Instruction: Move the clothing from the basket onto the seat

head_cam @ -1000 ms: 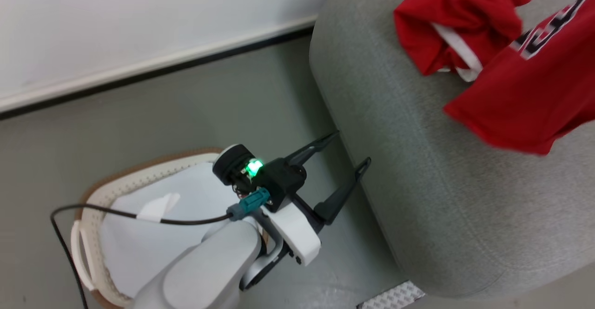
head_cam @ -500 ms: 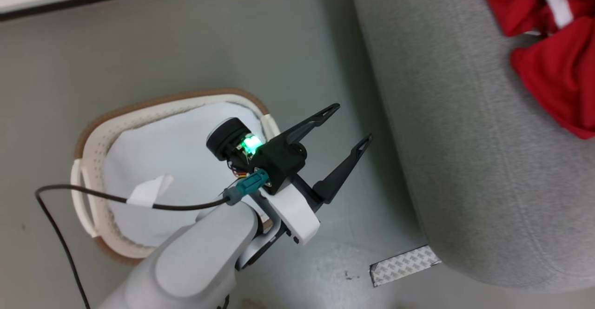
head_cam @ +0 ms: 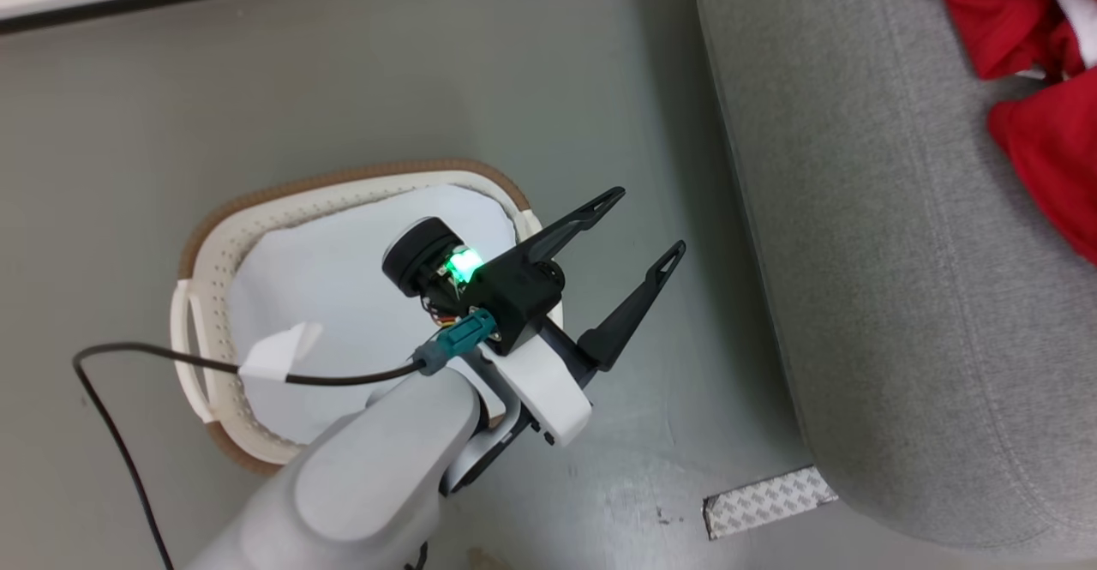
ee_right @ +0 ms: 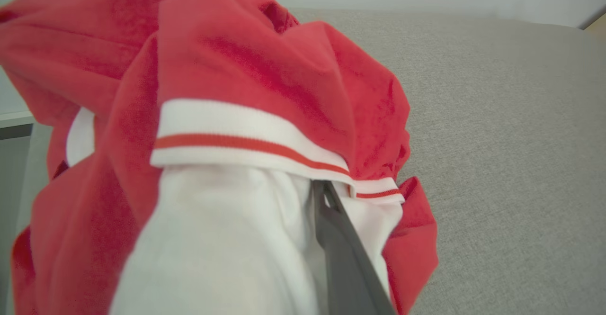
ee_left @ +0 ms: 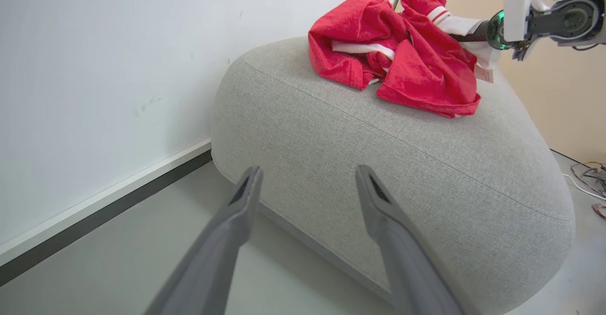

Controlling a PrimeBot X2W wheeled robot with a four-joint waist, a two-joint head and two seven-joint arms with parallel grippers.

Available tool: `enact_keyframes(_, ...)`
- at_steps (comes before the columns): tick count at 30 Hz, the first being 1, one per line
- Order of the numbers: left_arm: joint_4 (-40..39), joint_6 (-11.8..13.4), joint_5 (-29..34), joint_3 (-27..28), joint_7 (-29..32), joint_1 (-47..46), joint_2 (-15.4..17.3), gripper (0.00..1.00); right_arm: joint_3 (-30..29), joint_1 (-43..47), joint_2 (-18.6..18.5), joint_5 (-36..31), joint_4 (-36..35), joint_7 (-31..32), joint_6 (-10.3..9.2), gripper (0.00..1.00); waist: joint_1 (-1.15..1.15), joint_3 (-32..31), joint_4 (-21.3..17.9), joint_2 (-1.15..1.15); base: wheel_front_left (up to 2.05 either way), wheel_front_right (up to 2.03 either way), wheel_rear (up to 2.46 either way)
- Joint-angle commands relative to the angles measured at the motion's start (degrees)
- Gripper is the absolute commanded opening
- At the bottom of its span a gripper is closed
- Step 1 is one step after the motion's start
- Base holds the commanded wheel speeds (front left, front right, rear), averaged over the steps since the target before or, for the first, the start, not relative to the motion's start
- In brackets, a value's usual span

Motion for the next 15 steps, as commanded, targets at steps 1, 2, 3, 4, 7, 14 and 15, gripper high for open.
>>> enact_keyframes(1, 0.3, 0.08, -0.19, 0.12, -0.66, 0.16, -0.04, 1.0, 0.96, -0.48, -0.3, 0.62, 0.54, 0.58, -0.13, 1.0, -0.01, -1.13, -0.07, 0.0, 0.0, 0.0, 0.0)
enact_keyframes(2, 0.62, 0.14, -0.38, 0.18, -0.74, 0.47, -0.06, 1.0, 1.83, -0.59, -0.56, 0.84, 0.55, 0.92, -0.13, 1.0, -0.01, -1.89, -0.16, 0.0, 0.0, 0.0, 0.0)
enact_keyframes(3, 1.05, 0.13, -0.57, 0.26, -1.0, 0.85, -0.04, 1.0, 2.62, -0.62, -0.71, 1.05, 0.67, 1.18, -0.13, 1.0, -0.01, -2.86, -0.28, 0.0, 0.0, 0.0, 0.0)
enact_keyframes(4, 1.32, 0.21, -0.77, 0.39, -1.2, 1.22, -0.14, 1.0, 3.69, -0.52, -1.09, 1.23, 0.68, 1.74, -0.13, 1.0, -0.01, -3.74, -0.37, 0.0, 0.0, 0.0, 0.0)
enact_keyframes(7, 2.19, 0.38, -1.41, 0.79, -1.56, 2.64, -0.3, 1.0, 6.6, 0.24, -2.04, 1.24, 1.02, 3.84, -0.13, 1.0, -0.01, -7.36, -0.7, 0.0, 0.0, 0.0, 0.0)
enact_keyframes(14, 3.18, 1.39, -3.58, 3.23, -2.36, 7.23, -0.41, 1.0, 13.05, 1.01, -5.24, 0.18, -4.98, 6.84, -0.13, 1.0, -0.01, -17.18, -1.1, 0.0, 0.0, 0.0, 0.0)
enact_keyframes(15, 3.04, 1.64, -3.66, 3.64, -2.34, 7.86, -0.4, 1.0, 13.59, 1.2, -5.77, 0.05, -6.26, 6.86, -0.13, 1.0, -0.01, -18.35, -1.05, 0.0, 0.0, 0.0, 0.0)
